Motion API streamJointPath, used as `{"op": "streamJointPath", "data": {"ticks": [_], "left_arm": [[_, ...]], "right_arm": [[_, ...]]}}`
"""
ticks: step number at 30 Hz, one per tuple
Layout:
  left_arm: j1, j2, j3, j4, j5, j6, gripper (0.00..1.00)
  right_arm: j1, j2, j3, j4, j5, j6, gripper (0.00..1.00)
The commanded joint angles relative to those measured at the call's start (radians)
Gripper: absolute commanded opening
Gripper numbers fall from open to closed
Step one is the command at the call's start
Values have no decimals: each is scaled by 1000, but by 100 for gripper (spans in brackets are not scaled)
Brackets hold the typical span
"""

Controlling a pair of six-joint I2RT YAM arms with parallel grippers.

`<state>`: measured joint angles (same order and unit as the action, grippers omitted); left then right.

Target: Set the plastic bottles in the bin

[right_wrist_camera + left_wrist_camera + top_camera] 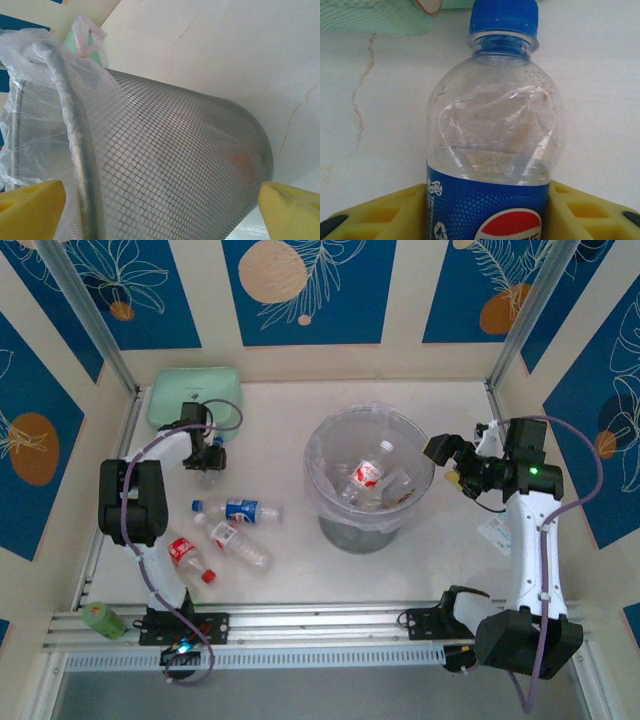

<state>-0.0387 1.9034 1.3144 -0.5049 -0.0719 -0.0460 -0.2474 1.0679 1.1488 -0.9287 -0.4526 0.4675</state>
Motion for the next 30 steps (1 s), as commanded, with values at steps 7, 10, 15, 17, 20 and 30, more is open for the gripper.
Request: {"op": "streamJointPath", "data": {"ticks": [7,10,15,17,20,30], "left_arm": [[11,-128,-19,-38,28,-18,45],[11,-202,-30,-49,65,-27,44],[1,-368,-29,-73,185,-77,39],[-18,-449,-17,-87,222,-99,36],[-78,-540,39,-138,217,-109,34],[-454,-612,332,-209,148,-156,23]], "right_arm": [[-1,-42,-21,9,-61,7,99],[0,-42,-21,15,-70,15,94],[16,-36,-16,24,-70,25,79],[26,-33,-17,23,-64,25,70],[34,-33,-18,28,-56,30,57],[75,-22,-3,27,-29,40,30]]}}
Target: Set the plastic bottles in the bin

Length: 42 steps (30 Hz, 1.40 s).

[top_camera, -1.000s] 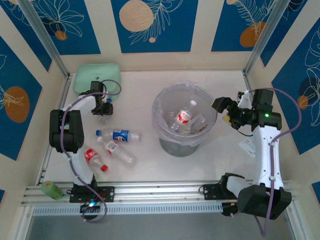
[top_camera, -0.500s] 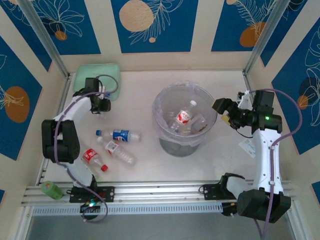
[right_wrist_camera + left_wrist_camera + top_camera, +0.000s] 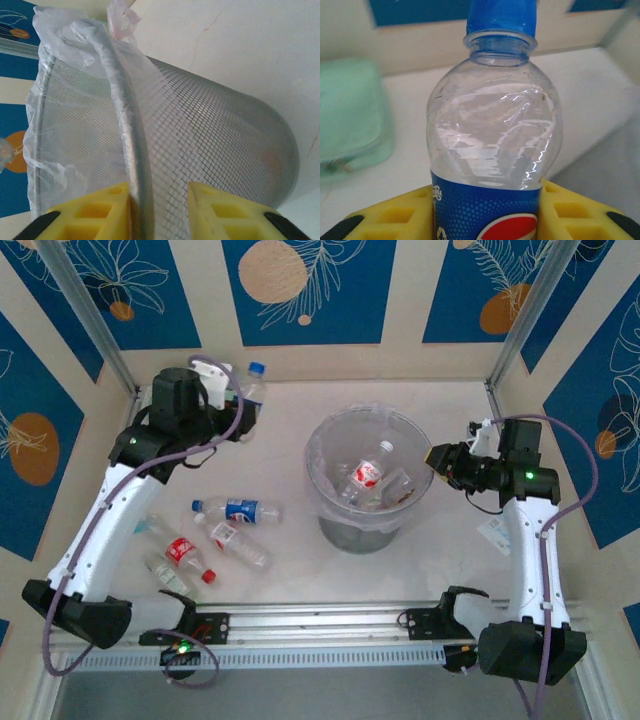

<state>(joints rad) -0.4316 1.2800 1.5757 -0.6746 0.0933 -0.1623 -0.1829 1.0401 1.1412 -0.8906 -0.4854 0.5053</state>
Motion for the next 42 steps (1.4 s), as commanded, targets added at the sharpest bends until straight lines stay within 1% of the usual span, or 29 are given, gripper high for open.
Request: {"op": "streamJointPath", "data": {"ticks": [1,5,7,8,9,11,13,16,20,24,30,36,42], "left_arm": [[-102,32,107,-43,-15,-49,21],[-295,135,260,-61,-56,-27,16],[-364,189,307,-65,-38,-27,12],[-389,215,317,-55,-11,-35,7],[-404,235,318,-42,23,-47,1],[-421,278,305,1,152,-73,0],[-436,319,295,27,226,-94,0],[-481,374,290,14,189,-85,0],[-512,440,275,-18,126,-86,0],[-521,505,263,-56,35,-90,0],[-533,591,245,-89,-38,-89,0],[-533,653,203,-67,-41,-107,0],[-532,704,160,-30,-10,-120,0]], "right_arm": [[14,5,6,-10,5,6,29],[28,10,20,-10,14,13,28],[38,14,25,-11,20,14,28],[43,17,28,-13,23,15,28],[47,17,31,-13,26,16,28],[56,20,36,-14,32,19,29],[64,21,42,-14,37,22,29],[78,21,49,-15,48,25,30],[96,30,51,-14,56,29,30],[103,35,61,-17,70,25,30],[106,37,54,-19,73,20,30],[106,34,45,-16,77,19,30],[107,32,29,-13,78,19,30]]}}
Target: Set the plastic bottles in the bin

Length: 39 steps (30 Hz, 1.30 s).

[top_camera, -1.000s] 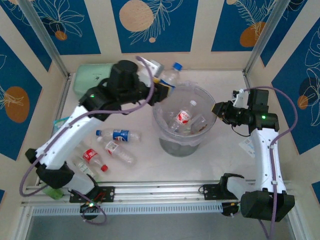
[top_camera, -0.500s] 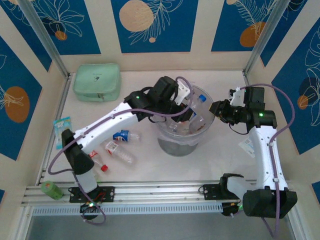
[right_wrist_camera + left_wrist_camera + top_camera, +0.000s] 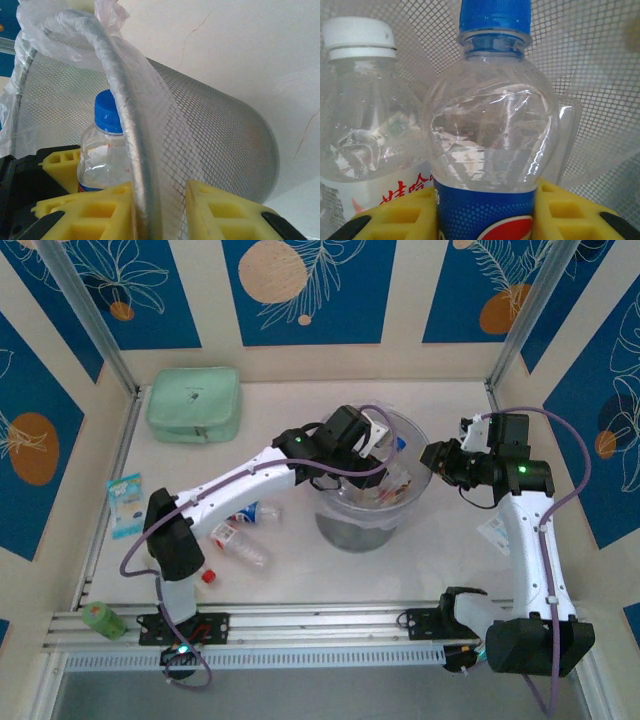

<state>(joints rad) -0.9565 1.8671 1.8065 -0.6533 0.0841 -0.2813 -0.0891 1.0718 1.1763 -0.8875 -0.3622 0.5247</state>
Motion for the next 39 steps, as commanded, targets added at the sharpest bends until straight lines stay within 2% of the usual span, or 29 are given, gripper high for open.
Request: {"op": "streamJointPath", "data": {"ticks": [1,7,9,12,16,21,26,29,33,35,39], "left_arm": [[-7,124,-75,-50,11,-4,0],[-7,92,-85,-9,49,-8,0],[-7,70,-85,6,65,-6,13],[-7,45,-64,3,76,4,25],[-8,23,-12,-38,49,33,47],[-9,-15,-18,-29,46,42,65],[-9,-40,6,-38,61,61,76],[-8,-55,14,-46,72,73,84],[-8,-97,6,-19,111,82,95],[-8,-114,21,-23,117,93,99],[-8,-144,69,-55,101,125,100]], "right_arm": [[13,-1,-7,-15,-44,0,31],[13,-6,7,-13,-49,3,44],[14,-10,5,-13,-47,3,47],[12,-15,5,-13,-45,3,50],[12,-16,6,-5,-47,7,55],[12,-37,-16,16,-47,23,69],[7,-59,-15,15,-25,28,88],[8,-64,-19,19,-21,34,95],[8,-70,-14,14,-18,40,100],[8,-79,-7,12,-7,35,99],[10,-109,-15,28,18,34,99]]}}
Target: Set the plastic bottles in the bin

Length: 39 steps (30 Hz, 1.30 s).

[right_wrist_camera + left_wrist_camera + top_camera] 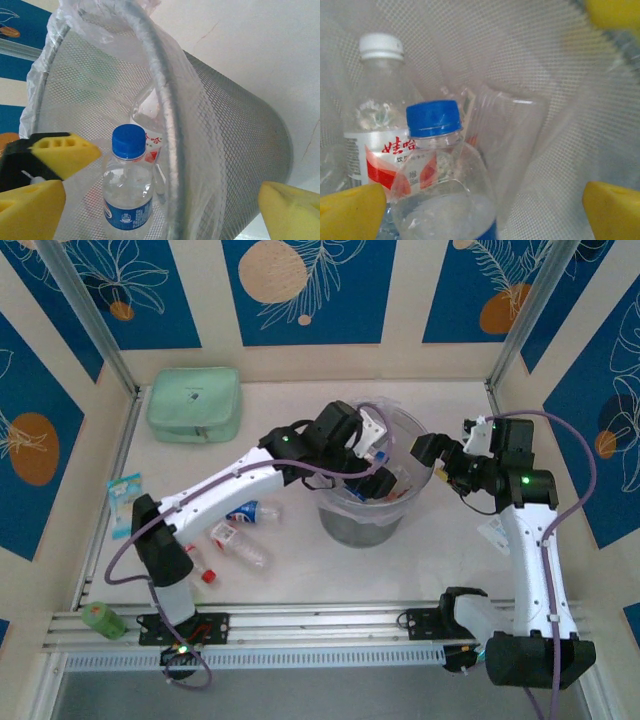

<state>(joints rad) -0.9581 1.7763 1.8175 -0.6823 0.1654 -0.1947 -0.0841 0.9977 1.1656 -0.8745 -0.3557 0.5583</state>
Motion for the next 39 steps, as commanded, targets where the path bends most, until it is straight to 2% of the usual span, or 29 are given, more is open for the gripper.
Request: {"op": "streamJointPath", "data": {"ticks": [1,9,14,17,23,26,30,37,39], "left_arm": [[-6,-62,69,-35,15,45,100],[1,-146,79,-89,-82,77,100],[19,-243,1,-89,-154,67,100],[43,-299,-64,-105,-184,43,100],[117,-428,-265,-58,-189,-70,100],[154,-478,-349,-19,-144,-117,100],[235,-575,-458,18,-107,-183,100],[367,-695,-642,-101,-217,-310,100],[371,-701,-668,-201,-318,-335,100]], "right_arm": [[11,-44,-12,32,12,-11,99],[35,-141,-79,161,61,-28,99],[29,-207,-172,280,22,22,99],[30,-195,-168,264,13,8,99],[30,-197,-149,203,81,-28,99],[29,-219,-183,221,110,-34,99],[28,-195,-182,227,74,-34,99],[27,-194,-190,223,99,-37,99],[27,-192,-192,224,104,-39,99]]}}
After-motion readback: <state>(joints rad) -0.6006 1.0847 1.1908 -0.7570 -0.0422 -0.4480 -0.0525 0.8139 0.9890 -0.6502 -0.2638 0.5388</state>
